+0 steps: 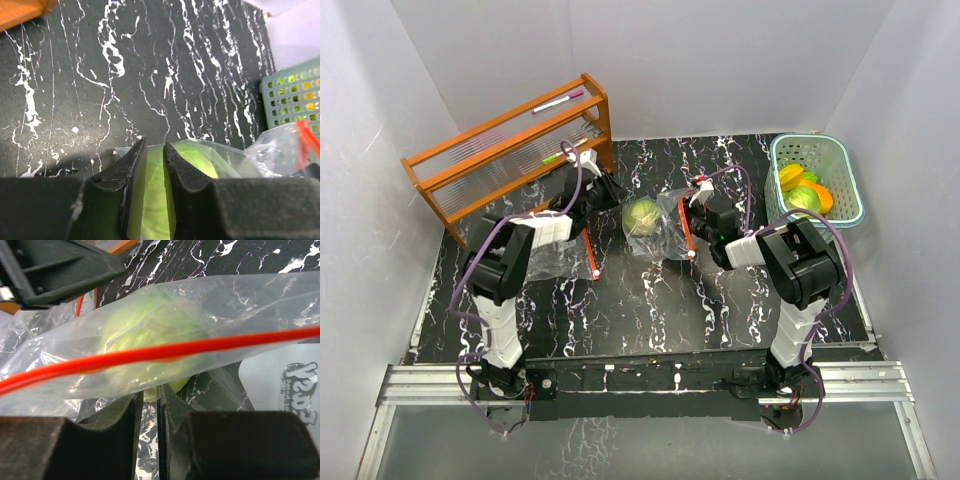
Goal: Open the zip-top bag and remove the fake food
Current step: Pick up the fake vegetable from the zipper food storage bag.
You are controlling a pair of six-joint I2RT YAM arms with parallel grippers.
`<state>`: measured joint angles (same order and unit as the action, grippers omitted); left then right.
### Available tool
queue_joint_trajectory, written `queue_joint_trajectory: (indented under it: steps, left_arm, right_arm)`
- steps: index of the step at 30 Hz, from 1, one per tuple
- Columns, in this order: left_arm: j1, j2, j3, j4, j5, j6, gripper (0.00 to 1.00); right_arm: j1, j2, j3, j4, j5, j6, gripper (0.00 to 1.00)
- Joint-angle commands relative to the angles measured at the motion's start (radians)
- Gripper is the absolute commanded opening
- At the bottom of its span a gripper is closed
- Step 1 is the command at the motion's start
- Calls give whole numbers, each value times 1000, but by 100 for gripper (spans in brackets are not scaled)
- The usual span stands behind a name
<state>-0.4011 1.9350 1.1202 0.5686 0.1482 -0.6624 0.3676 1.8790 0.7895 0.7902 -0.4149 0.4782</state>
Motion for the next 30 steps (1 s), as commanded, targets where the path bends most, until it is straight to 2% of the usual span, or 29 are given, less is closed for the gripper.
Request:
queue_joint_trajectory:
  steps: [1,3,7,9,11,13,17,22,24,28,30]
  left_arm:
    - [-4,63,54,45,52,-19,17]
    - [-16,90,46,74,68,-38,16]
    - [-56,124,32,103,74,-56,15]
    - [-76,142,33,107,80,-60,12]
    - [-100,156,33,116,90,-64,6]
    - [-122,165,35,123,102,-70,1]
    - [-157,172,30,138,143,-74,0]
    - [-162,138,-44,193,161,-101,0]
    - [-159,120,-68,195,167,-99,0]
    - [-151,107,-97,225,210,-110,0]
    - [-152,107,-108,237,222,-120,0]
  right_arm:
    - [13,-12,44,65,2,1,23]
    - [22,-12,45,62,20,-7,29]
    - [42,-22,43,30,68,-46,56]
    - [50,-21,45,18,87,-64,70]
    - [56,-10,57,4,93,-76,76]
    - [62,6,69,0,93,-82,78]
    - [77,31,81,-12,104,-99,80]
    - [89,50,102,-109,150,-161,95]
    - [89,51,98,-138,188,-184,98]
    - [90,66,103,-145,198,-216,98]
    - [91,80,110,-142,151,-217,93]
